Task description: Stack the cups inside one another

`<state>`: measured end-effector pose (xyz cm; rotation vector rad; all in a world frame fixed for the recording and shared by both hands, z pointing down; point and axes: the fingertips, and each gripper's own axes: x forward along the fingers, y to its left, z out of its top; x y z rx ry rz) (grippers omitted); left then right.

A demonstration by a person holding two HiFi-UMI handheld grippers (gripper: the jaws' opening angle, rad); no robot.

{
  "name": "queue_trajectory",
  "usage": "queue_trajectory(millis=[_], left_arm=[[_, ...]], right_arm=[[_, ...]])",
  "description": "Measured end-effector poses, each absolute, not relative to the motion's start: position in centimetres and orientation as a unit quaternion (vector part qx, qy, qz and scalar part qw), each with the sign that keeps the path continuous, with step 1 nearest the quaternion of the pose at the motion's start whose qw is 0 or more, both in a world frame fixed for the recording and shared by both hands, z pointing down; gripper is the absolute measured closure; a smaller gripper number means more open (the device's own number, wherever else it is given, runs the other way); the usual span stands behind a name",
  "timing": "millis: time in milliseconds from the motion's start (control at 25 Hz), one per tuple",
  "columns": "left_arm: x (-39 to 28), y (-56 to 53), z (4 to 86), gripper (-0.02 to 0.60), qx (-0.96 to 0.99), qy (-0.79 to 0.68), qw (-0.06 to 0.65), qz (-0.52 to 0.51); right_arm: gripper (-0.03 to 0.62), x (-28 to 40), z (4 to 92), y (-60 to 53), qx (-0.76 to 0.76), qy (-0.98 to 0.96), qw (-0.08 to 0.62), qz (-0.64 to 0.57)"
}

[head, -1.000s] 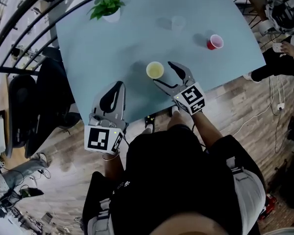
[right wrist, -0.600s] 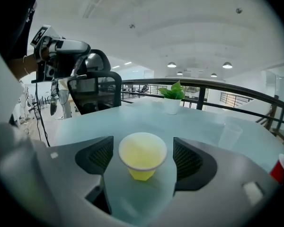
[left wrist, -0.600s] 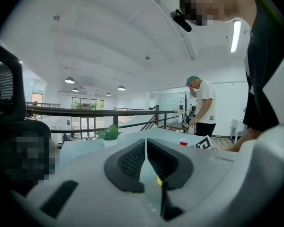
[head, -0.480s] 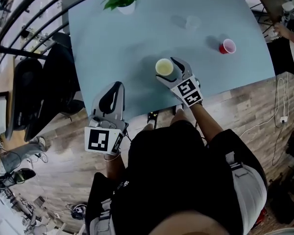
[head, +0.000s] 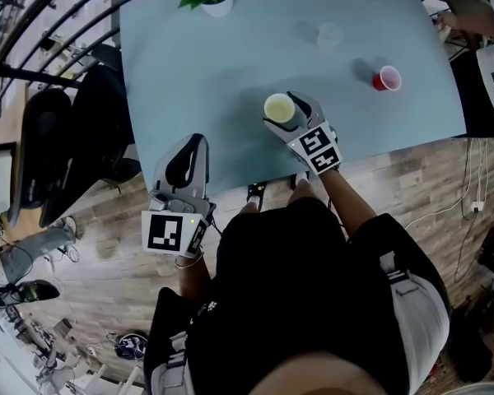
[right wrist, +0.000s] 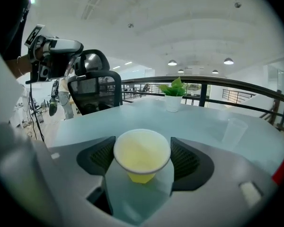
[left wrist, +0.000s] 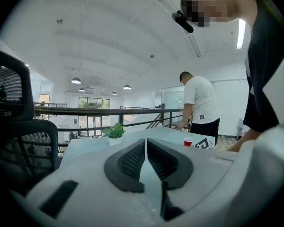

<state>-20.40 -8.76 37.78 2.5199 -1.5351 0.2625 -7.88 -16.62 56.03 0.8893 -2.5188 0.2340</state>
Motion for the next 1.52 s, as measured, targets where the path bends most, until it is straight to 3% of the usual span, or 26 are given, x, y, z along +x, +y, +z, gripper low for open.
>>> queue_trajectory(millis=[1040,1520], left_arm=[[-6.8,-16.6,37.0,0.572,0.9,-0.426,0.077,0.061],[-3.3,-18.4,36.9,0.572,0.892,-0.44,0.072,0.071]], right_arm=[[0.233,14.0,46.3,-23.6,0.51,-0.847,0.137,0.062],[0.233,22.9,45.2,-27.0,0.559,-0.817,0.132,0.045]])
